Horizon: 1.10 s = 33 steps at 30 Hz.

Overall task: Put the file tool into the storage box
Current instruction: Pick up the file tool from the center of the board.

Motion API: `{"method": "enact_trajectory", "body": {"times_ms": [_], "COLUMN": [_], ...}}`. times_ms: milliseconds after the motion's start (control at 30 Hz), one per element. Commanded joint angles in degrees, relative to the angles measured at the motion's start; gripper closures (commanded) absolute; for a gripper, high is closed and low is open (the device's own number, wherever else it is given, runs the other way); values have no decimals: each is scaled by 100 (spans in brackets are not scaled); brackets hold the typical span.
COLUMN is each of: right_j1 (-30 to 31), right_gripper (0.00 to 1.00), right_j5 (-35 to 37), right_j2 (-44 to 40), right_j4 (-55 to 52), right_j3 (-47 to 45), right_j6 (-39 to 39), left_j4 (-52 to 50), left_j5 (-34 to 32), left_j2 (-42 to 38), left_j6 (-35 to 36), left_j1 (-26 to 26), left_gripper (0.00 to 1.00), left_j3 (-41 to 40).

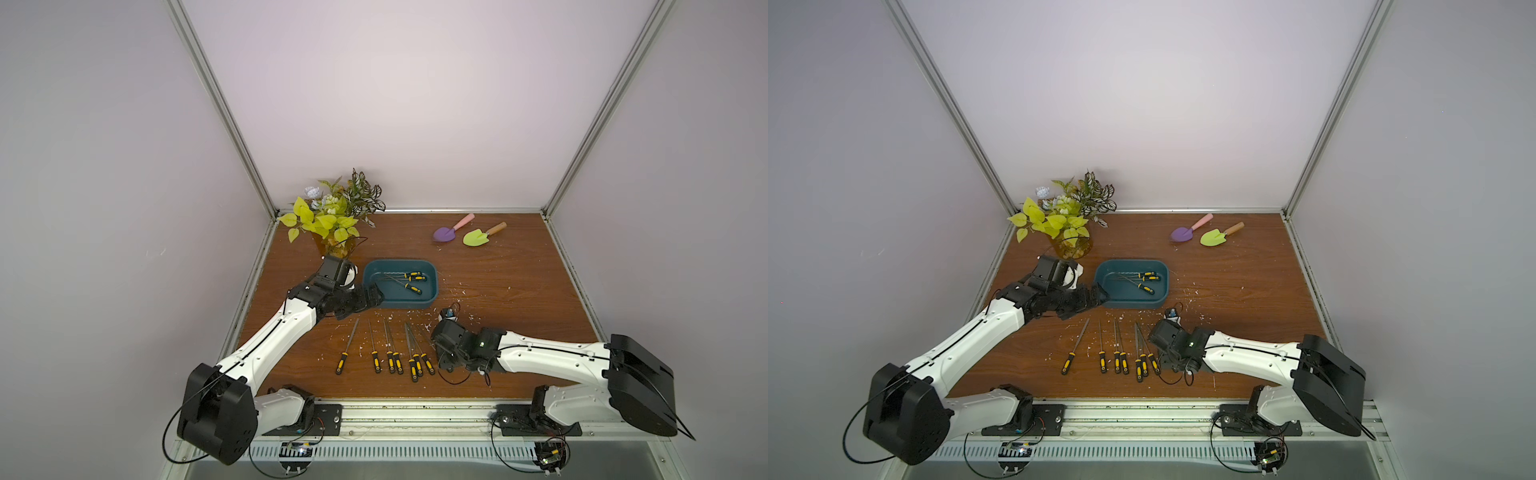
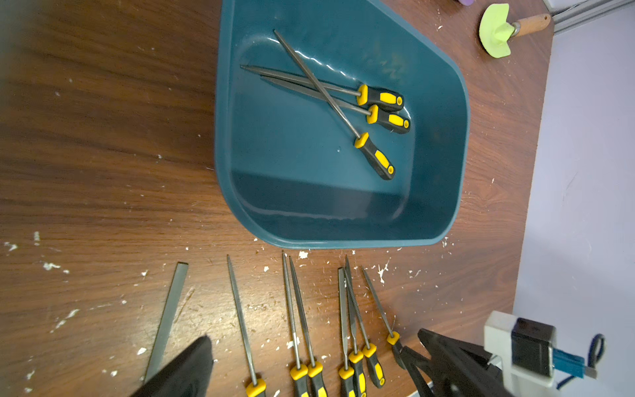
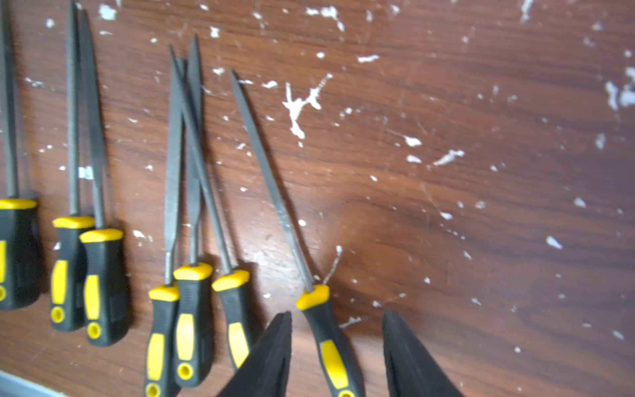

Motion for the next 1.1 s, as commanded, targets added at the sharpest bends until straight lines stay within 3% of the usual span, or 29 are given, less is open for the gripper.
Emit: {"method": "enact_trajectory", "body": {"times_ms": [0,467,600,800,1067], "right_j1": [10,58,82,79,-173], "right_gripper": [51,53,60,84,88], "right_j5": [21,-224,-200,13,496], "right_j2": [180,659,772,589,-205], "right_j4": [-274,-5,90,22,-328], "right_j3": [216,-39,-47,-41,231], "right_j6": [-322,-522,-483,-444,-497], "left_j4": [-47,-48,-45,-48,-48], "left_j5": [39,16,-1,-22,-115], "left_j2": [-7,-58,-95,-183,-280], "left_j6": [63,28,-10,-51,-89], "left_j1": [-50,-50,-58,-60,-54], "left_gripper": [0,0,0,0,0], "left_j3": [72,25,54,27,280]}}
